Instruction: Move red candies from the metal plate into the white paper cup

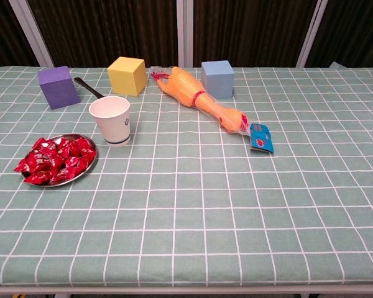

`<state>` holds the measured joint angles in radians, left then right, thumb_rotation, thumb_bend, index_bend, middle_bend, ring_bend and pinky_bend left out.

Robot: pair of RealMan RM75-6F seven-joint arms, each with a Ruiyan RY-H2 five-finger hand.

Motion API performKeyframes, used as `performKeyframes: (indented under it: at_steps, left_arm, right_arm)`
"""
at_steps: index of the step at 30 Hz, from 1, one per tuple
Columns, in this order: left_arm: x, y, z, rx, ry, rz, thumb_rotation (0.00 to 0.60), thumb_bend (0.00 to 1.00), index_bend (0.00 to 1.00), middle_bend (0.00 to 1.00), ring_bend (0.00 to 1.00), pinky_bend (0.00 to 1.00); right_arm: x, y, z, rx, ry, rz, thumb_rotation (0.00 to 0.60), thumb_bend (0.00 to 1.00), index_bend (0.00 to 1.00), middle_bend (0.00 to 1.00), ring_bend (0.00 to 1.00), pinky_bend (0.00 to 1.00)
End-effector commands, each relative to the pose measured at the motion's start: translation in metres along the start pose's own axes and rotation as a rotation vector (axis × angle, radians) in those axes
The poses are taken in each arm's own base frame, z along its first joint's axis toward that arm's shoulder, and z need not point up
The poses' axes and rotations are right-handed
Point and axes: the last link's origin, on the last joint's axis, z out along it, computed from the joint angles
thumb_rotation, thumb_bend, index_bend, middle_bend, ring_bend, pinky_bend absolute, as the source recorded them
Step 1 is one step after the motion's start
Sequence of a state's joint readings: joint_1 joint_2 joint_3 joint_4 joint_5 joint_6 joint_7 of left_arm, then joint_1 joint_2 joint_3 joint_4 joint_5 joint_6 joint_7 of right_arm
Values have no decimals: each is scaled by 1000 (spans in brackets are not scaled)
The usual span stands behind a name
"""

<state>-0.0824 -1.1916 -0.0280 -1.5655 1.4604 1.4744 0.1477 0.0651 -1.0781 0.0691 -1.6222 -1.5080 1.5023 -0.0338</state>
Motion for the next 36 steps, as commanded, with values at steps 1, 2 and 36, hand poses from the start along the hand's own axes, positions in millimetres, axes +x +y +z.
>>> performKeyframes:
  at_steps: [1,2,36]
  left_arm:
    - [1,0,0,-4,-1,1,600,87,284,282,158,227]
    - [1,1,0,-7,0,-2,600,87,284,282,158,227]
    - [-57,94,104,-412,-189,157,600,196,306,398,811,1000]
  right_arm:
    - [0,0,0,0,1,2,600,90,118,171,112,289]
    - [0,0,0,0,1,3,600,90,118,170,112,289]
    - [7,0,7,-1,8,-19,600,90,118,155,112,289]
